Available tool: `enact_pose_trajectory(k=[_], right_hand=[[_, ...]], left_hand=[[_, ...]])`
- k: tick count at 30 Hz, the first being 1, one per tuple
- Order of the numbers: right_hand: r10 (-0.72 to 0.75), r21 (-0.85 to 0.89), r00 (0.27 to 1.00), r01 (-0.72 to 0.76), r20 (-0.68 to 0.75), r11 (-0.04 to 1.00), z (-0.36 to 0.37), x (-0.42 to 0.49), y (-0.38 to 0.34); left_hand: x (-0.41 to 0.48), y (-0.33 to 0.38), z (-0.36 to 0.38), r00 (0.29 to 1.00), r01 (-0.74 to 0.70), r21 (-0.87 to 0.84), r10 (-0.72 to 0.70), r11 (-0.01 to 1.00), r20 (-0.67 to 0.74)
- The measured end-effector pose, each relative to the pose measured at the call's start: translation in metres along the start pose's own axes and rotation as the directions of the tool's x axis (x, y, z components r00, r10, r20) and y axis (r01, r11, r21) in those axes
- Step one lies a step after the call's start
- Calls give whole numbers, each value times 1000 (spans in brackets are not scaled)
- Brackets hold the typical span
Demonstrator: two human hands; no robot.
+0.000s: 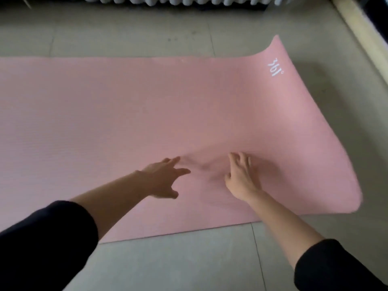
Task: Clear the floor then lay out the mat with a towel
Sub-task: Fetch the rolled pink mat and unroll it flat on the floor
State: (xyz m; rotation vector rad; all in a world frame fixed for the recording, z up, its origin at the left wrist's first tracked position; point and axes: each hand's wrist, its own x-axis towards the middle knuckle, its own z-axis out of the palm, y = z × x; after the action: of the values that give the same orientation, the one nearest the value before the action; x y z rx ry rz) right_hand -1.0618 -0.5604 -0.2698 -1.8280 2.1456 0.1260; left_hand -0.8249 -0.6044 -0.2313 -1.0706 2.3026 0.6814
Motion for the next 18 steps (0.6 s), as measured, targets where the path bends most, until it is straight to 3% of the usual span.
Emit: enact_pose_trajectory(k=[3,6,10,13,18], right_hand=[[-261,12,958,262,118,965,18,-31,-85],[-438,-7,861,455,260,890,37,-66,-168],[-475,-184,796,566,375,803,55,-94,-224],[-495,-339,779,618,386,709,65,-105,-258],[-428,-497,797,602,427,624,71,-116,-295]], left_hand=[[-60,-61,12,985,123,156,-140,980,102],[-144,-124,55,931,301,164,-327,939,164],[-225,-169,128,861,485,21,-482,874,165],[-272,-196,175,795,594,16,-589,805,145],[-284,-215,199,776,630,52,-626,775,-72]])
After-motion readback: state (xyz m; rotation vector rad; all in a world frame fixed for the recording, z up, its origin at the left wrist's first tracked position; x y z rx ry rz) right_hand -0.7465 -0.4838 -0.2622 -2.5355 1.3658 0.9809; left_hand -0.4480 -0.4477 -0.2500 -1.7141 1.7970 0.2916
